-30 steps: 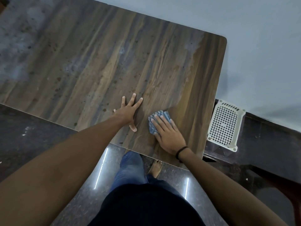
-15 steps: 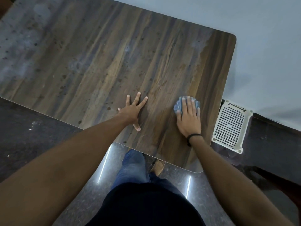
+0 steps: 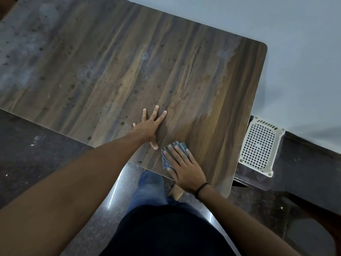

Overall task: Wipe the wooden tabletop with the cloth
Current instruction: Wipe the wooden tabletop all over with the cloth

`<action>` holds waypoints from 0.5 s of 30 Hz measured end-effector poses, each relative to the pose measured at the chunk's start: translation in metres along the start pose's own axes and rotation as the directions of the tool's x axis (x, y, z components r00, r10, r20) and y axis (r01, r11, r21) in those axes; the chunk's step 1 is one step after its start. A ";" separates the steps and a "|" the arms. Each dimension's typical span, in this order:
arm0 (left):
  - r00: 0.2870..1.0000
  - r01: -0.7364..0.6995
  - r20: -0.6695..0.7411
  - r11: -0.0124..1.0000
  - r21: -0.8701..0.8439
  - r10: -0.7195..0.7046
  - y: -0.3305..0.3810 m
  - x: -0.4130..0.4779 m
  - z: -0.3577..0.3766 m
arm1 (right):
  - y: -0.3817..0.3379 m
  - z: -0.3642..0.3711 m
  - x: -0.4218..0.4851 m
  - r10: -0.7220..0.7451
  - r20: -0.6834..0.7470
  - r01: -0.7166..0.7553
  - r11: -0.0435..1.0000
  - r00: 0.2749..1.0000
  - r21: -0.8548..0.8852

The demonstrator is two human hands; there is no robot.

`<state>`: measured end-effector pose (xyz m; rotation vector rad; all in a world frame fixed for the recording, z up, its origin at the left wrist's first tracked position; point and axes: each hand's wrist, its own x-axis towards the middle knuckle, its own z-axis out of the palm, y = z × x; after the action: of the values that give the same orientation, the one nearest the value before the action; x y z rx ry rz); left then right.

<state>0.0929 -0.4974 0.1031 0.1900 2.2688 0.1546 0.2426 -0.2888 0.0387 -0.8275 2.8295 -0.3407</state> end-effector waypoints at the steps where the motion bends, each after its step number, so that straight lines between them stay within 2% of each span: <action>1: 1.000 0.002 -0.002 1.000 0.000 -0.002 0.000 0.000 -0.001 | 0.011 -0.002 -0.010 -0.063 0.011 0.063 0.998 0.998 -0.030; 2: 1.000 0.004 -0.005 1.000 0.000 -0.004 0.000 0.000 -0.001 | 0.023 -0.005 -0.015 -0.077 0.010 0.078 0.994 0.997 -0.073; 3: 1.000 0.007 -0.007 1.000 0.002 -0.007 0.000 0.000 -0.001 | 0.034 -0.009 -0.015 -0.032 0.018 0.033 0.995 0.999 -0.095; 4: 1.000 0.008 -0.003 1.000 0.004 -0.008 -0.001 0.000 -0.002 | 0.041 -0.013 -0.010 0.087 0.007 -0.086 0.993 0.996 -0.082; 6: 1.000 0.005 0.010 1.000 0.003 -0.005 -0.001 0.000 -0.002 | 0.033 -0.017 0.006 0.370 -0.050 -0.370 0.929 0.928 -0.003; 7: 1.000 0.003 0.012 1.000 0.003 -0.003 -0.001 0.000 -0.001 | 0.020 -0.015 0.012 0.423 -0.068 -0.422 0.906 0.903 0.028; 8: 1.000 0.002 0.009 1.000 0.006 -0.002 -0.001 0.001 0.000 | 0.005 -0.009 0.013 0.387 -0.058 -0.384 0.922 0.920 0.048; 10: 1.000 0.009 0.003 1.000 0.014 -0.009 -0.001 0.001 0.001 | -0.018 0.004 0.000 0.123 0.002 -0.123 0.992 0.992 0.017; 12: 1.000 0.008 0.004 1.000 0.015 -0.008 -0.001 0.001 0.000 | -0.003 0.001 -0.016 -0.088 0.053 0.089 0.996 0.995 -0.022; 13: 1.000 0.005 0.005 1.000 0.013 -0.005 -0.001 0.001 0.000 | 0.014 -0.004 -0.018 -0.125 0.059 0.128 0.990 0.990 -0.060; 14: 1.000 0.002 0.003 1.000 0.009 -0.002 0.000 0.001 0.000 | 0.030 -0.010 -0.017 -0.098 0.071 0.104 0.991 0.993 -0.090; 15: 1.000 0.000 0.000 1.000 0.007 0.000 0.000 0.001 0.000 | 0.045 -0.017 -0.011 -0.004 0.063 0.009 0.996 0.998 -0.089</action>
<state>0.0921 -0.4972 0.1021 0.1939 2.2698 0.1471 0.2249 -0.2433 0.0445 -0.8494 2.8016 -0.1866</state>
